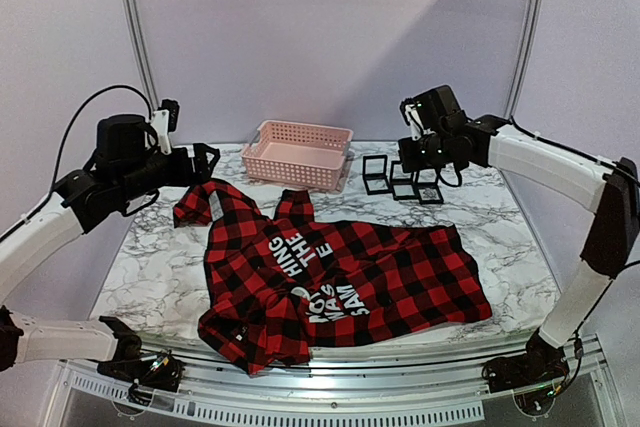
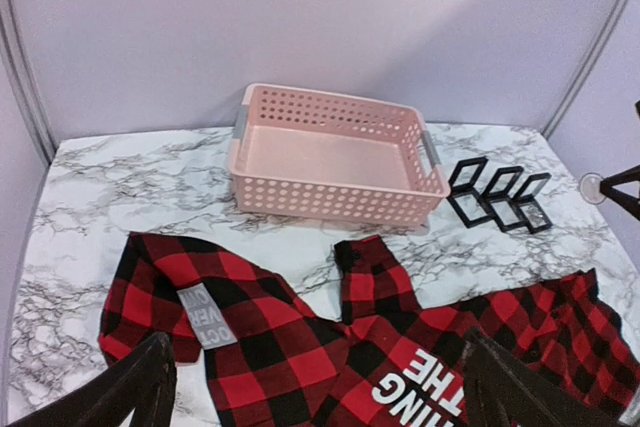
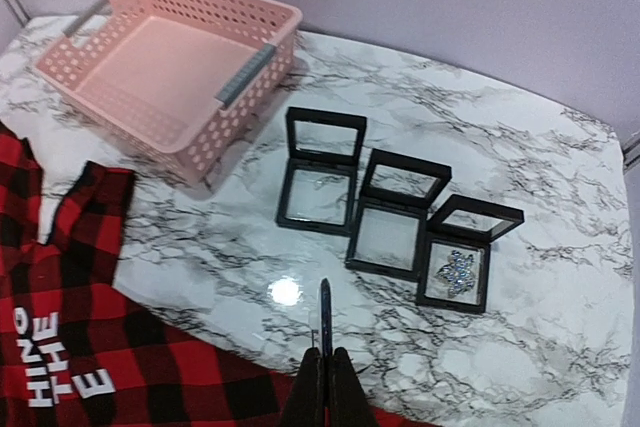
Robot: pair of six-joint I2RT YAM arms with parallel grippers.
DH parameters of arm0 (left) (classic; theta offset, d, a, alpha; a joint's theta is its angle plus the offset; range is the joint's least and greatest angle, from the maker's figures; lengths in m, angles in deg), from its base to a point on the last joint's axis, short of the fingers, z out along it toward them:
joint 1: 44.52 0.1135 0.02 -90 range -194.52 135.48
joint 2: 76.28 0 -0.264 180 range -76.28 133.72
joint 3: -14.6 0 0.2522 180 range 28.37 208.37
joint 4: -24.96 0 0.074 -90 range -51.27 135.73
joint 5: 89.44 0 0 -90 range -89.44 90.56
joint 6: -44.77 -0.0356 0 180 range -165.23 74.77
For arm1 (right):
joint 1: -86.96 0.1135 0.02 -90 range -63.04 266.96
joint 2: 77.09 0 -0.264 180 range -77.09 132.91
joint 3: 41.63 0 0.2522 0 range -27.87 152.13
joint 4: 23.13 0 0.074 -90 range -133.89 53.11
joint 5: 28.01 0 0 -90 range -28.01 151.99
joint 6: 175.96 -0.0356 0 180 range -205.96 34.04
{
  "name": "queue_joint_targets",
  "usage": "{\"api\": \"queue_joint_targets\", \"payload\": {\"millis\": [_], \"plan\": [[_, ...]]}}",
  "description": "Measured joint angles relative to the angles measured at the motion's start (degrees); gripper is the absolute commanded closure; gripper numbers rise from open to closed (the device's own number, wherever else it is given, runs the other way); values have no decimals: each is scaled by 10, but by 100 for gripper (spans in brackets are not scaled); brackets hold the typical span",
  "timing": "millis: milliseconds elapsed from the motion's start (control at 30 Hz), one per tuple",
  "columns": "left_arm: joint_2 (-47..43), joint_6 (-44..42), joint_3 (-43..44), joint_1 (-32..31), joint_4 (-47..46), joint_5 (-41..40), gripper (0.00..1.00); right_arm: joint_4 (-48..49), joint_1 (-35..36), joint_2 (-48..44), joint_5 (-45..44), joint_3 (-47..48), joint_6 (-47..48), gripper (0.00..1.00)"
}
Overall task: Remove the brooch from the garment
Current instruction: Place the brooch in the brooch box.
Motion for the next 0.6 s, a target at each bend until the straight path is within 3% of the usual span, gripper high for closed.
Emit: {"api": "queue_joint_targets", "payload": {"millis": [600], "plan": [[-42,-19,2,8,14,-26,1,-93,-35,264,-131,186,119,100]]}}
